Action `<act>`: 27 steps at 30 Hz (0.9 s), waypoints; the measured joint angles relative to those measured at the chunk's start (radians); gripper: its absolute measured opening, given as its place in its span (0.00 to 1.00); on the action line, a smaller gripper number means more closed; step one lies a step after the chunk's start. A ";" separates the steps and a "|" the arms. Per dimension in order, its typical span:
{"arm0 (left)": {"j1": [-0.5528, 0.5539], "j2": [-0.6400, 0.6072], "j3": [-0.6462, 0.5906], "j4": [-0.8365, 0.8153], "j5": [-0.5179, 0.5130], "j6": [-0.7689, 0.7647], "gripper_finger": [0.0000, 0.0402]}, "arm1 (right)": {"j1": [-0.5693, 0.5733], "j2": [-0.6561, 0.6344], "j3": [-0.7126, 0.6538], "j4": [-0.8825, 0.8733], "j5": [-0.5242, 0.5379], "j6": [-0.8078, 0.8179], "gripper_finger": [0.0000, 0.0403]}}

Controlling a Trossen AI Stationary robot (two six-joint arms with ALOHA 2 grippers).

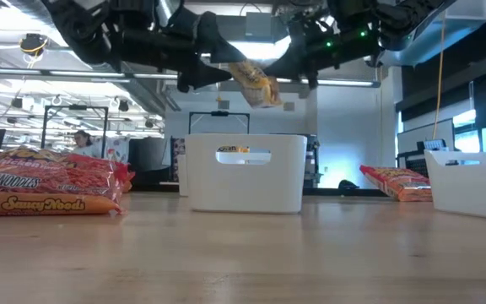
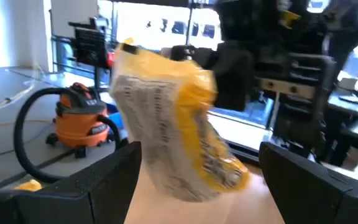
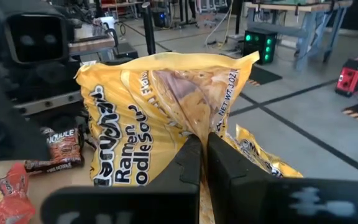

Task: Sort Maruchan noodles
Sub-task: Put the yellow noodle pack into the top white bin

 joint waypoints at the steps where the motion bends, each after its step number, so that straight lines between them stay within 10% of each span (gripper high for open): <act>1: 0.002 0.005 0.000 0.011 -0.004 0.000 0.79 | 0.007 0.000 0.000 0.007 0.007 -0.006 0.00; 16: 0.017 0.099 0.044 0.115 0.041 0.001 0.78 | 0.088 0.037 0.002 0.095 0.074 -0.022 0.00; 27: 0.028 0.105 0.058 0.056 0.048 0.036 0.46 | 0.087 0.041 0.002 0.090 0.084 -0.022 0.00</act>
